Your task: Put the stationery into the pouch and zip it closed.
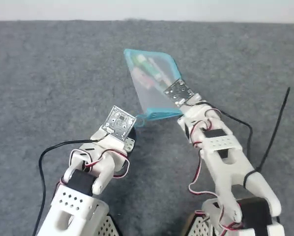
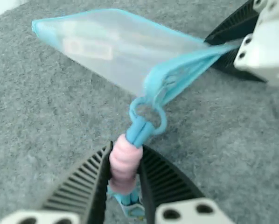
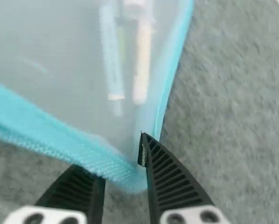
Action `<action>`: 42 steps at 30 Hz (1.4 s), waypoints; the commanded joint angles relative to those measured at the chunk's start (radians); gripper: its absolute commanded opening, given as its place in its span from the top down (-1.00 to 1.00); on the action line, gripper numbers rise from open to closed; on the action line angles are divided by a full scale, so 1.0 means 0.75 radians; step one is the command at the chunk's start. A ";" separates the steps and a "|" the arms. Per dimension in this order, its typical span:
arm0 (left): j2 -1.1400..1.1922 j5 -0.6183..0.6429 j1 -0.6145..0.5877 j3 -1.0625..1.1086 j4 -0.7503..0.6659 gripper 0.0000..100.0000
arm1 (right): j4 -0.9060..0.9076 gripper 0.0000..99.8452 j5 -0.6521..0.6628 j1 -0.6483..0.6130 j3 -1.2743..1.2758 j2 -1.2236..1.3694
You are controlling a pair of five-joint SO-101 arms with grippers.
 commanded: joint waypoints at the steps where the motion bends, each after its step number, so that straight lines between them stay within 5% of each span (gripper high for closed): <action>1: -0.037 0.000 -0.006 -0.077 -0.004 0.98 | 0.058 0.99 -0.025 0.159 -0.061 0.005; 7: -0.037 0.000 0.002 -0.077 -0.004 0.97 | 0.152 0.98 -0.035 0.126 -0.061 0.005; 15: -0.031 0.098 0.000 0.021 -0.155 0.65 | 0.361 0.98 -0.141 0.036 -0.070 -0.165; 18: -0.031 0.113 -0.002 0.048 -0.215 0.64 | 0.476 0.97 -0.250 0.013 -0.068 -0.353; 24: -0.037 0.115 -0.002 0.046 -0.223 0.64 | 0.703 0.63 -0.430 -0.073 -0.063 -0.668; 42: -0.039 0.115 -0.113 0.071 -0.360 0.64 | 1.046 0.62 -0.440 -0.091 -0.057 -1.126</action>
